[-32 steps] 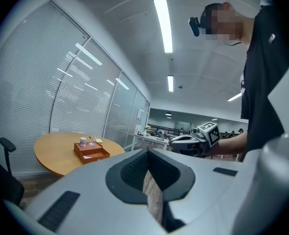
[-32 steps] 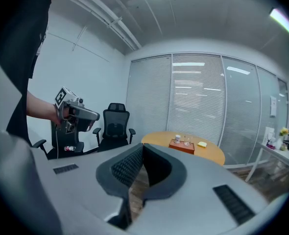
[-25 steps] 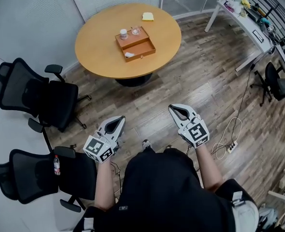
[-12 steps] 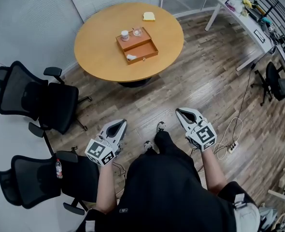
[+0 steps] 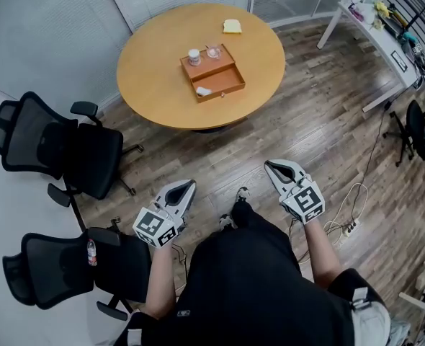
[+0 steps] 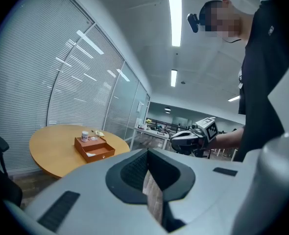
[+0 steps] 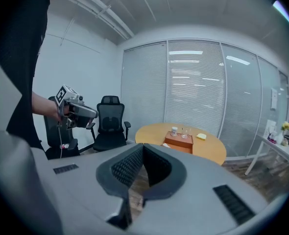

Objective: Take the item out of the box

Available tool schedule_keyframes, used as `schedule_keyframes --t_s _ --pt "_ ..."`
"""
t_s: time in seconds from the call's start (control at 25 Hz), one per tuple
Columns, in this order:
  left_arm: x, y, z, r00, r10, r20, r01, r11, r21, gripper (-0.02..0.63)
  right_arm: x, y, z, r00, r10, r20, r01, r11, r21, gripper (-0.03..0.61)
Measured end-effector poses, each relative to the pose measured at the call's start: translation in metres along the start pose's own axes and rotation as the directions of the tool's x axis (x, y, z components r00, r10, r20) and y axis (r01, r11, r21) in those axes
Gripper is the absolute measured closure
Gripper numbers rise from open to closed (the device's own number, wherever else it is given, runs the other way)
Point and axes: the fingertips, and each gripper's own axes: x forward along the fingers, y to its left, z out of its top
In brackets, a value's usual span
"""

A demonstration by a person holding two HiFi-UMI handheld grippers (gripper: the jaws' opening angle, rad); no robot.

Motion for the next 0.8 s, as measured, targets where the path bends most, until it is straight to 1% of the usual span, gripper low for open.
schedule_keyframes --t_s 0.2,0.48,0.64,0.8 --pt "0.026 0.020 0.011 1.000 0.019 -0.004 -0.019 1.000 0.007 0.607 0.017 -0.027 -0.004 0.999 0.034 -0.006 -0.034 0.999 -0.003 0.574" --pt "0.076 0.042 0.024 1.000 0.014 -0.025 -0.013 1.000 0.015 0.607 0.033 -0.068 -0.013 0.999 0.045 -0.017 -0.045 0.999 0.011 0.574" --pt "0.105 0.048 0.031 0.999 -0.001 -0.037 0.002 1.000 0.021 0.607 0.036 -0.094 -0.022 0.999 0.043 -0.028 -0.042 0.999 0.033 0.574" --pt "0.130 0.051 0.037 0.999 -0.009 -0.053 0.011 0.999 0.030 0.607 0.037 -0.119 -0.027 0.999 0.034 -0.030 -0.033 0.999 0.034 0.574"
